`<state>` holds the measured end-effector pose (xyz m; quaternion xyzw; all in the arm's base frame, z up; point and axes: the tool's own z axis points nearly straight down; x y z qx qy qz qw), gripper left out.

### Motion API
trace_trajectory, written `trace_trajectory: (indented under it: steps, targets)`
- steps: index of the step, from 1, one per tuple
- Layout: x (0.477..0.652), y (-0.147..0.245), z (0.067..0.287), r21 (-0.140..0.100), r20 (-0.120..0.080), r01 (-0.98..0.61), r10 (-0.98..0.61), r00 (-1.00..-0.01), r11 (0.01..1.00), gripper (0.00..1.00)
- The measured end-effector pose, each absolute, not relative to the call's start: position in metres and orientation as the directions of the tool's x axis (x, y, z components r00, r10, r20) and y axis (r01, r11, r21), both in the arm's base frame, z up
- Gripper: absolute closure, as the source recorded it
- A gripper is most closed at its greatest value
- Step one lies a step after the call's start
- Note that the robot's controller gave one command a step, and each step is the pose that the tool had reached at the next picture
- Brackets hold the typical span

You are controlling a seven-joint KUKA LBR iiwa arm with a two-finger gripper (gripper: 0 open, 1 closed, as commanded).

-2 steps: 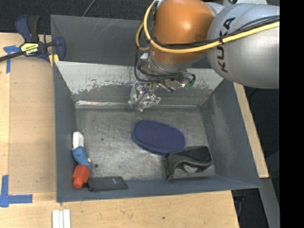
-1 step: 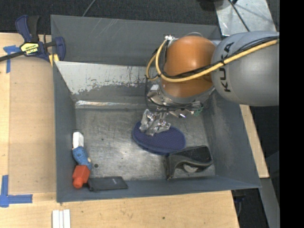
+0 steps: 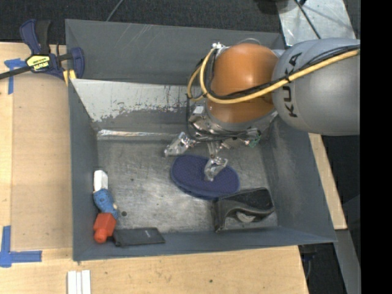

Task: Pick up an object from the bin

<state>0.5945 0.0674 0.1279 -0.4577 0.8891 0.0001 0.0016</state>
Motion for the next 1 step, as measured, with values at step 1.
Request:
trace_trajectory:
  steps: [1]
  targets:
    - [0.6046, 0.0692, 0.0770, 0.001, 0.006, -0.875, -0.875, -0.485, 0.485, 0.00]
